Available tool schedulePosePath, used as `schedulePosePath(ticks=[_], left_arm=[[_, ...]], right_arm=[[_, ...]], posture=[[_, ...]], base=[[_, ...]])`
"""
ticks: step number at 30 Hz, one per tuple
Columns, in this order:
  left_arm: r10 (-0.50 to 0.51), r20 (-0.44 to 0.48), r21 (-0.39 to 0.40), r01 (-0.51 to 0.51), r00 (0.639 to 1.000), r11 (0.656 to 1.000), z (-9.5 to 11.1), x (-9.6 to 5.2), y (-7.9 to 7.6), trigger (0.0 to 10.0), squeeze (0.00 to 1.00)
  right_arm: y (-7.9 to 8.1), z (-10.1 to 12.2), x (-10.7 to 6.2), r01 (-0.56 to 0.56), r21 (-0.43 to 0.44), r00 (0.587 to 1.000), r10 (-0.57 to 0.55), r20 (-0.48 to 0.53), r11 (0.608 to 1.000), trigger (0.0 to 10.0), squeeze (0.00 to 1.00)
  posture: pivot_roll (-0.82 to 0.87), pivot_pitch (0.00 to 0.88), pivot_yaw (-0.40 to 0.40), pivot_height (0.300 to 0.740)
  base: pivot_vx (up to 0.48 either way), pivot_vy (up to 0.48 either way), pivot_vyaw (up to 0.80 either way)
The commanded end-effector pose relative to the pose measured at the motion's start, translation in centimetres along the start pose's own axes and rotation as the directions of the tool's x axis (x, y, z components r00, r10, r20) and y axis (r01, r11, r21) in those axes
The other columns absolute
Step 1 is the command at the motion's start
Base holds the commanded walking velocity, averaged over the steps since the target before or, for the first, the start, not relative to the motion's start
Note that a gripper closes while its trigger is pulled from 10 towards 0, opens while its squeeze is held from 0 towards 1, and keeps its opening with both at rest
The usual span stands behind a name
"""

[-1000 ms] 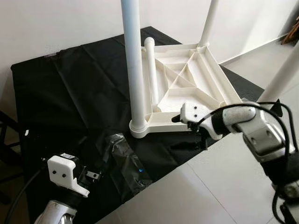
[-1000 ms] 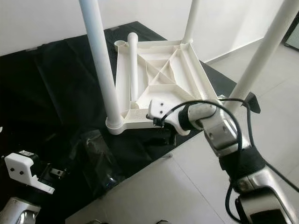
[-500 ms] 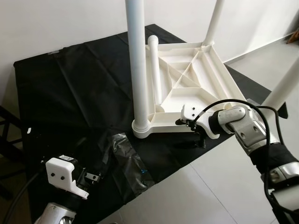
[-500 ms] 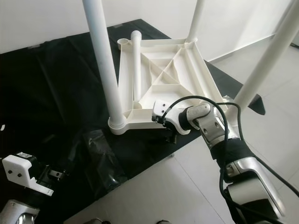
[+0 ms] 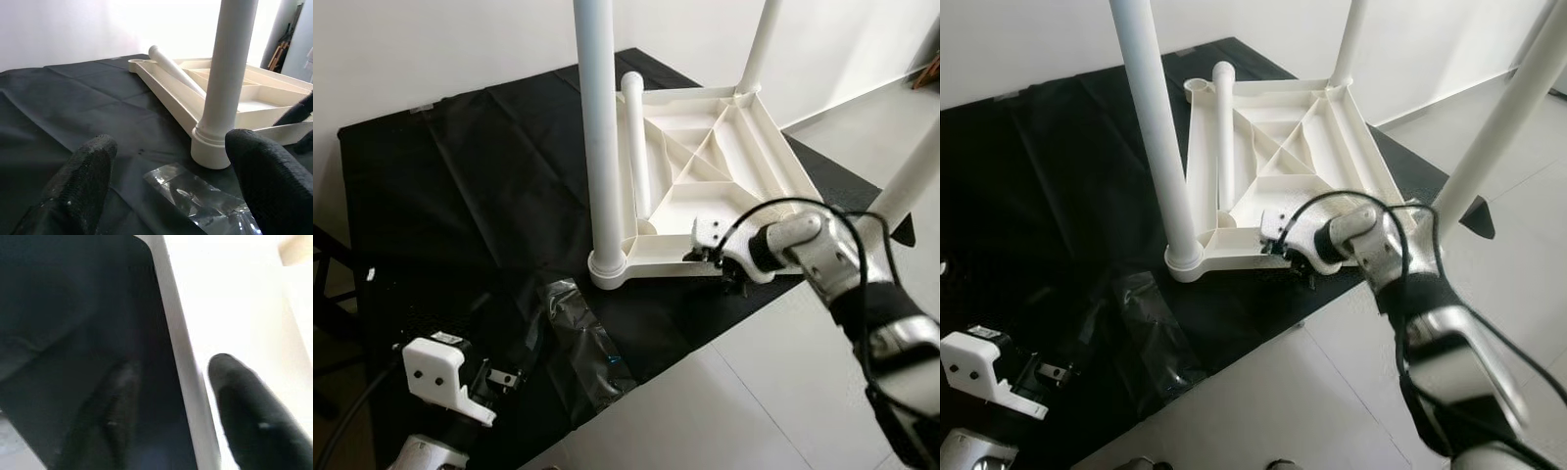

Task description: Building children table

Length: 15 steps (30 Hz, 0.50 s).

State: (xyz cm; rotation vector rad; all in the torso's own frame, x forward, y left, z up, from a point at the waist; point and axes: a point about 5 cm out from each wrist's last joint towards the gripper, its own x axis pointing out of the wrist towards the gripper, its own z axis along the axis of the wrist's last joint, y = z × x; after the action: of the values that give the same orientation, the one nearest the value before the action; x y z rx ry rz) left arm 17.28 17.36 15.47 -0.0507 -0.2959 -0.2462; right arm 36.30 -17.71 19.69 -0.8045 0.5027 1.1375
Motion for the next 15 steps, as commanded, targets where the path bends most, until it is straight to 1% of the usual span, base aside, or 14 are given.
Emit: schedulePosePath(ticks=[1, 3, 7, 10, 11, 13, 14, 15], left_arm=[[0.004, -0.016, 0.002, -0.004, 1.0, 1.0, 0.0, -0.3, 0.1, 10.0, 0.0], [0.006, -0.017, 0.0, -0.006, 1.0, 1.0, 0.0, -0.3, 0.0, 10.0, 0.0], [0.006, -0.018, 0.0, -0.006, 1.0, 1.0, 0.1, -0.4, 0.0, 10.0, 0.0], [0.004, -0.02, -0.004, -0.004, 1.0, 1.0, 0.2, -0.5, -0.1, 10.0, 0.0], [0.003, -0.022, -0.005, -0.003, 1.0, 1.0, 0.2, -0.5, -0.1, 10.0, 0.0], [0.003, -0.022, -0.005, -0.003, 1.0, 1.0, 0.2, -0.5, -0.1, 10.0, 0.0], [0.003, -0.023, -0.006, -0.003, 1.0, 1.0, 0.3, -0.5, -0.1, 10.0, 0.0], [0.003, -0.023, -0.006, -0.003, 1.0, 1.0, 0.3, -0.5, -0.1, 10.0, 0.0]], right_arm=[[0.2, -0.2, 0.4, -0.028, -0.015, 0.999, 0.027, -0.023, 0.999, 0.0, 0.0], [0.2, -0.5, 0.4, -0.037, -0.035, 0.998, 0.035, -0.044, 0.999, 0.0, 0.0], [0.2, -0.7, 0.5, -0.038, -0.044, 0.998, 0.036, -0.051, 0.998, 0.0, 0.0], [0.6, -0.8, 1.2, -0.049, -0.152, 0.997, 0.039, -0.065, 0.987, 0.0, 0.0], [0.7, -0.5, 1.5, -0.052, -0.186, 0.998, 0.045, -0.043, 0.981, 0.0, 0.0], [0.7, -0.5, 1.5, -0.052, -0.186, 0.998, 0.045, -0.043, 0.981, 0.0, 0.0], [0.7, -0.2, 1.7, -0.053, -0.204, 0.998, 0.048, -0.026, 0.978, 0.0, 0.0], [0.7, -0.2, 1.7, -0.053, -0.204, 0.998, 0.048, -0.026, 0.978, 0.0, 0.0]], posture=[[0.06, 0.213, 0.002, 0.74], [0.06, 0.22, 0.003, 0.74], [0.06, 0.222, 0.003, 0.74], [0.06, 0.226, 0.006, 0.74], [0.06, 0.226, 0.006, 0.74], [0.06, 0.226, 0.006, 0.74], [0.06, 0.226, 0.006, 0.74], [0.06, 0.226, 0.006, 0.74]], base=[[0.0, 0.0, 0.0], [0.0, 0.0, 0.0], [0.0, 0.0, 0.0], [0.0, 0.0, 0.0], [0.0, 0.0, 0.0], [0.0, 0.0, 0.0], [0.0, 0.0, 0.0], [0.0, 0.0, 0.0]])
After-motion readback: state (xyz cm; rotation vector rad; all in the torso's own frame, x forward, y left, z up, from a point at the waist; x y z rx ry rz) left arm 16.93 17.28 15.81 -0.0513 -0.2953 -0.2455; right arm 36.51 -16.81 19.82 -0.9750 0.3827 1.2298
